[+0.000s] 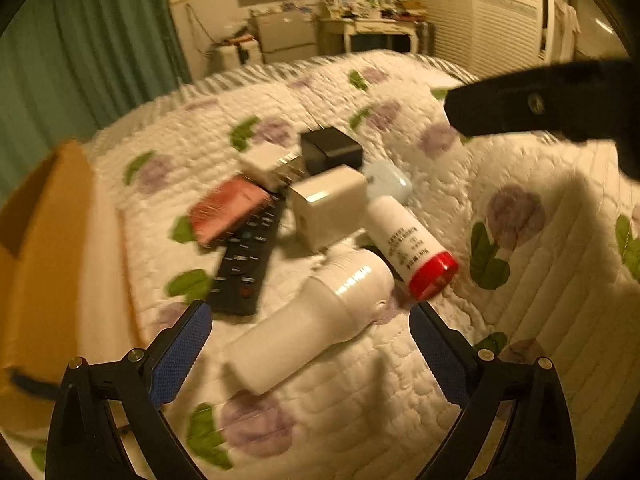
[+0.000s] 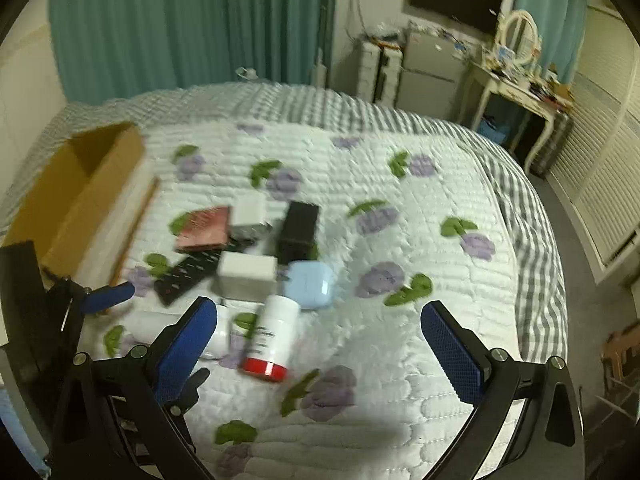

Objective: Organize rigid objects
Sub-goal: 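Grasp the white roll-on bottle with the left tool while the right tool grasps the red-capped jar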

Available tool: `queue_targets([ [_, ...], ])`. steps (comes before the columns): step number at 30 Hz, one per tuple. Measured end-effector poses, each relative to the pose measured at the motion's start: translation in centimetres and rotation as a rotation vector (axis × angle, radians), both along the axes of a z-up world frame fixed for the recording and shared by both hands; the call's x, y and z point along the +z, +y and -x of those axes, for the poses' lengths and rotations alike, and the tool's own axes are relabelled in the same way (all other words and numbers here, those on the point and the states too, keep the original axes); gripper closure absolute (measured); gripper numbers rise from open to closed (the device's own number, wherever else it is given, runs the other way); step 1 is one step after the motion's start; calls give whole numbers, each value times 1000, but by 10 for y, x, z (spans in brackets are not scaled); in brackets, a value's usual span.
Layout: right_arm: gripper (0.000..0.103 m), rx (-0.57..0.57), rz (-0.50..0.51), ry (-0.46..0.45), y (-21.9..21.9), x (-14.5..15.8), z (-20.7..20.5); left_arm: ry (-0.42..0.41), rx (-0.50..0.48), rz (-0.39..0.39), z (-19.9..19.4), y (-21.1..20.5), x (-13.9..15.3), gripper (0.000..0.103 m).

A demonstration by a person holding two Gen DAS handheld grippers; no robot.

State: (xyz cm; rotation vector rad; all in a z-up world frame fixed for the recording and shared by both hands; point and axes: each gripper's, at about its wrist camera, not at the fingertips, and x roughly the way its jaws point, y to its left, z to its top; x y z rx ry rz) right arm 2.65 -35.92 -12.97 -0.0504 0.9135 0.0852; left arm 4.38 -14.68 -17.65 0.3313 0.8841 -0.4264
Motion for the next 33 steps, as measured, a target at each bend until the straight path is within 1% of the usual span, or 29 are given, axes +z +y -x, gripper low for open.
queue_targets([
  [2,0,-1,-19,18,-2,-4,-3,48,-4,-6,-5,-1,-13,4],
  [3,0,-4,-14,25,-2,-6,-5,54,-2,-10,-6,0,-17,4],
  [5,0,-1,4,34,2,-10,-7,55,-2,11,-4,4,-17,14],
  [6,0,3,12,38,4,-11,-7,49,1,27,-3,7,-13,35],
  [7,0,6,24,44,6,-13,-9,55,-2,48,-2,10,-10,53],
  [9,0,14,42,56,11,-17,-12,71,-19,93,-1,16,-5,59],
  [12,0,22,64,62,18,-21,-15,37,-18,122,2,21,7,64],
  [16,1,43,67,81,24,-27,-19,-40,14,178,5,33,34,68],
  [18,6,62,68,105,29,-33,-23,-69,42,198,5,41,44,68],
  [19,10,70,68,119,31,-36,-24,-70,48,210,3,44,46,68],
  [21,14,86,73,160,37,-46,-29,-70,59,226,0,49,47,68],
  [23,25,102,75,199,41,-55,-34,-67,59,225,-1,50,45,69],
  [26,35,97,64,275,42,-73,-45,-63,59,232,0,52,46,69],
  [28,36,90,43,316,40,-82,-51,-61,63,234,0,52,45,69],
  [31,36,95,28,346,43,-90,-57,-64,66,231,2,52,47,69],
  [32,37,101,27,350,45,-91,-57,-69,67,225,3,50,48,69],
  [33,41,105,32,350,46,-92,-57,-75,69,221,5,49,50,69],
])
